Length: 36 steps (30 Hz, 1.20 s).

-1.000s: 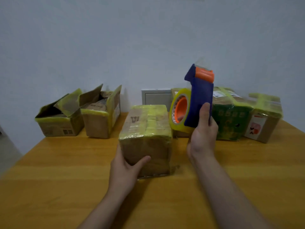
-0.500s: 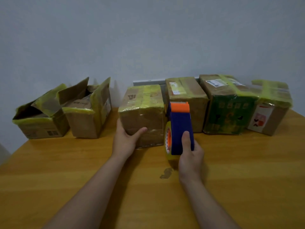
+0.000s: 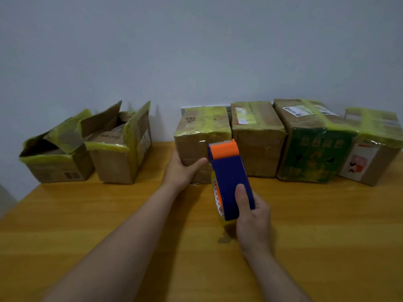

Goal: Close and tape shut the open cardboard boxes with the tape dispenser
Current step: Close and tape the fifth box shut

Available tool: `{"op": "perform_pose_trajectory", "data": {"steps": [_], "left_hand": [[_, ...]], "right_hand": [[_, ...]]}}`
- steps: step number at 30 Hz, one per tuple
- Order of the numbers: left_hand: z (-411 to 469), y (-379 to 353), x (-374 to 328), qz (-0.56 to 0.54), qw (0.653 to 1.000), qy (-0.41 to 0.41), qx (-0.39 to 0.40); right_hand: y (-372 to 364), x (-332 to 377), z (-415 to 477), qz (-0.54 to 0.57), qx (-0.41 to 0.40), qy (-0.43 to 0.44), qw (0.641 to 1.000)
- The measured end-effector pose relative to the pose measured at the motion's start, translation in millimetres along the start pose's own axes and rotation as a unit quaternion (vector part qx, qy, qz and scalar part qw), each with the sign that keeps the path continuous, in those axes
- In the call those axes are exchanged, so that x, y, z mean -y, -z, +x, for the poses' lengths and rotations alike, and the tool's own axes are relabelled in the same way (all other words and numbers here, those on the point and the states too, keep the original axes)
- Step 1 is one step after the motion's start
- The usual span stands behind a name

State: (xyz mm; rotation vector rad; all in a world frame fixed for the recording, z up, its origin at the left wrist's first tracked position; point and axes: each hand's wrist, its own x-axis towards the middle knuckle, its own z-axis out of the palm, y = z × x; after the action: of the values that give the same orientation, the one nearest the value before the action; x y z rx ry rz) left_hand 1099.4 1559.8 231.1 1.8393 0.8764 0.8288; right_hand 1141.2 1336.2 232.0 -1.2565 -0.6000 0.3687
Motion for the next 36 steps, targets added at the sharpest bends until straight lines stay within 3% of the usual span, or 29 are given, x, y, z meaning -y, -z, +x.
{"op": "perform_pose_trajectory", "data": {"steps": [3,5,8,11,15,20,26,36], "left_hand": [[-14,13,-2,0.089,0.995,0.029,0.041],[-24,30,-8,0.197,0.978,-0.031,-0.066],[-33,72,-23,0.268,0.902,-0.176,-0.288],[-27,113,-32,0.263,0.873,-0.164,-0.377],[-4,138,-22,0.385,0.870,-0.078,-0.298],[6,142,-16,0.506,0.820,-0.078,-0.256],[-19,152,-28,0.512,0.803,-0.134,-0.273],[-149,153,-64,0.393,0.852,-0.198,-0.284]], "right_hand": [[-2,-1,-1,-0.015,0.024,-0.008,1.000],[-4,-1,-3,-0.020,0.039,-0.012,0.999],[-9,0,-6,0.001,0.043,-0.038,0.998],[-17,0,-12,0.003,0.062,-0.064,0.996],[-23,1,-14,-0.006,0.068,-0.082,0.994],[-22,2,-13,-0.017,0.069,-0.092,0.993],[-21,3,-15,-0.016,0.075,-0.095,0.992],[-18,10,-25,-0.029,0.080,-0.082,0.993]]}}
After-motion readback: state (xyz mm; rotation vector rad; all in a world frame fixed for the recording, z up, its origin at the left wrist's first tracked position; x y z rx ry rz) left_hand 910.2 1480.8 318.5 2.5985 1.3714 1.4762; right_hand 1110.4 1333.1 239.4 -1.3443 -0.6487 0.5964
